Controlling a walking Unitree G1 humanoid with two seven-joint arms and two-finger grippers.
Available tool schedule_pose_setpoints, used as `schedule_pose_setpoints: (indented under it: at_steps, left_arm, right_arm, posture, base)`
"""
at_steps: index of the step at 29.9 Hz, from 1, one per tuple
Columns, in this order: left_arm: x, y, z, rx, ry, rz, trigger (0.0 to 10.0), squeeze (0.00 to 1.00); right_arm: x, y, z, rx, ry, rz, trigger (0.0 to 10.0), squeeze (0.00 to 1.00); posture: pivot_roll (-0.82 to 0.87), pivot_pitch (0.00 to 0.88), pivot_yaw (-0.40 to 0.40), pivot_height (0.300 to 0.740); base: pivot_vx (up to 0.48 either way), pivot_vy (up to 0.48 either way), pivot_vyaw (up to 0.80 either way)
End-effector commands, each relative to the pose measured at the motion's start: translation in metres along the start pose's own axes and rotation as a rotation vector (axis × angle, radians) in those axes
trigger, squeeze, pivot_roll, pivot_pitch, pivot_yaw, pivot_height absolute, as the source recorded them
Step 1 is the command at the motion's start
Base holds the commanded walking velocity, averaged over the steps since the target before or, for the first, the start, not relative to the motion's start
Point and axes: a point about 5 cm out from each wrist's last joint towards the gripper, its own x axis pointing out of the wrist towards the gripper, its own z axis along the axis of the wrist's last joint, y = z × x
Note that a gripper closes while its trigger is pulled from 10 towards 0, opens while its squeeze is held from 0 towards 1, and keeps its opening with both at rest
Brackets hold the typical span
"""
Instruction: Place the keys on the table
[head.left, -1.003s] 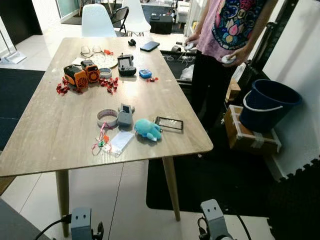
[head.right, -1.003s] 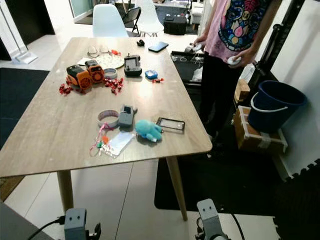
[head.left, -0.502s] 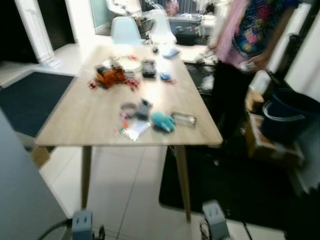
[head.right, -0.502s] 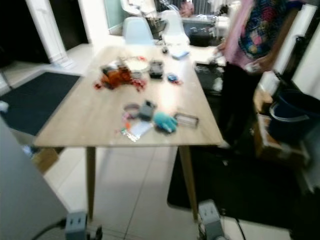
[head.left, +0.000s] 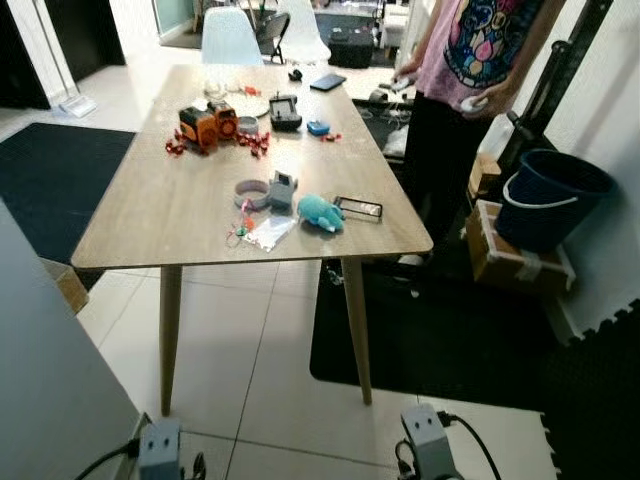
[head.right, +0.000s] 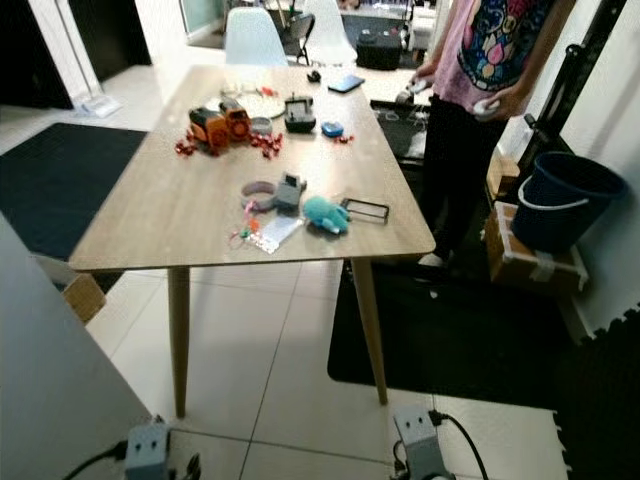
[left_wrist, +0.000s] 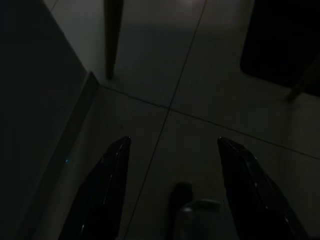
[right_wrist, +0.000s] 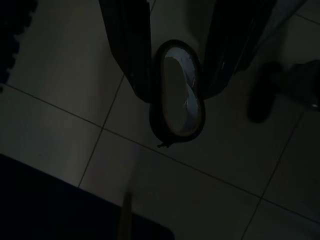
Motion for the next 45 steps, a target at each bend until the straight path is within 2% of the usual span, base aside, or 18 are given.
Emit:
schedule_pose_setpoints:
  at_steps: [1, 32, 45]
  left_arm:
    - [-0.0009, -0.0001, -0.001, 0.003, -0.002, -0.001, 10.0, 0.0]
    - [-0.0022, 0.0024, 0.0006, -0.006, -0.022, 0.026, 10.0, 0.0]
    - [-0.0023, 0.0013, 0.0003, -0.013, -0.02, 0.024, 10.0, 0.0]
  right_arm:
    - [-0.0003, 0.0015, -0.0021, -0.005, 0.009, 0.005, 10.0, 0.0]
    - [-0.0007, 0.0015, -0.0034, -0.009, 0.012, 0.009, 10.0, 0.0]
    - [-0.0009, 0.001, -0.0038, -0.009, 0.014, 0.008, 10.0, 0.0]
  posture:
    - [0.09, 0.055, -0.065, 0.74]
    - [0.09, 0.071, -0.069, 0.74]
    - [0.08, 0.072, -0.07, 0.74]
  base:
    - [0.0, 0.0, 0.0]
    - [0.0, 0.0, 0.0]
    - [0.261, 0.0, 0.0]
